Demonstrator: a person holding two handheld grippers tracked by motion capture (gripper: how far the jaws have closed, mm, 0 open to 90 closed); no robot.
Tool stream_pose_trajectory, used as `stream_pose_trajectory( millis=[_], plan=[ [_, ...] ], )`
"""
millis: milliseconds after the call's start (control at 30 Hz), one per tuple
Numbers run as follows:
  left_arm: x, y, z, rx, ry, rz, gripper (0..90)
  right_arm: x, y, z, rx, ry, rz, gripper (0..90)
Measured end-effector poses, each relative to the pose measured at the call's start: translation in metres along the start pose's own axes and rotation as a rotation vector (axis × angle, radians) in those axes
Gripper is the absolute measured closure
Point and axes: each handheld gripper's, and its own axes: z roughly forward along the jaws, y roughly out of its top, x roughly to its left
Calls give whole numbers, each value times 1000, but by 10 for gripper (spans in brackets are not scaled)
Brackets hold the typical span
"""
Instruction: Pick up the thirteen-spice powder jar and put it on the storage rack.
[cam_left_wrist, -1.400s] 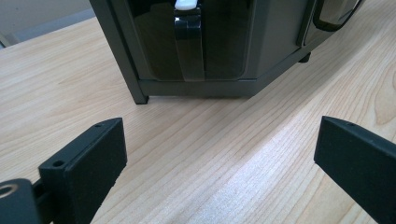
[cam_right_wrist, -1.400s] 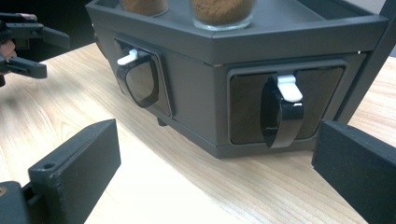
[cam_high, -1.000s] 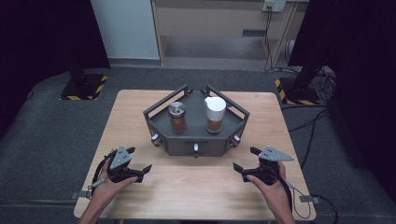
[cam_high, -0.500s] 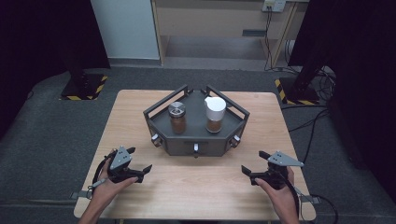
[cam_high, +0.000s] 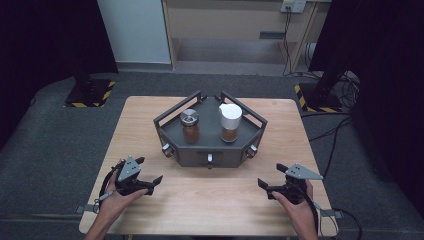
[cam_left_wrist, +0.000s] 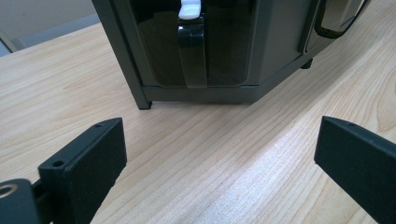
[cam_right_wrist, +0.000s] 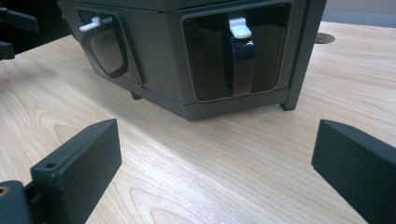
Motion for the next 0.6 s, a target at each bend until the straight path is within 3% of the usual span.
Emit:
stream_pose_trajectory(
  millis=[600],
  plan=[
    [-2,3,6,17,-15,19,13,-1,-2,0,5,-8,9,20]
  ],
)
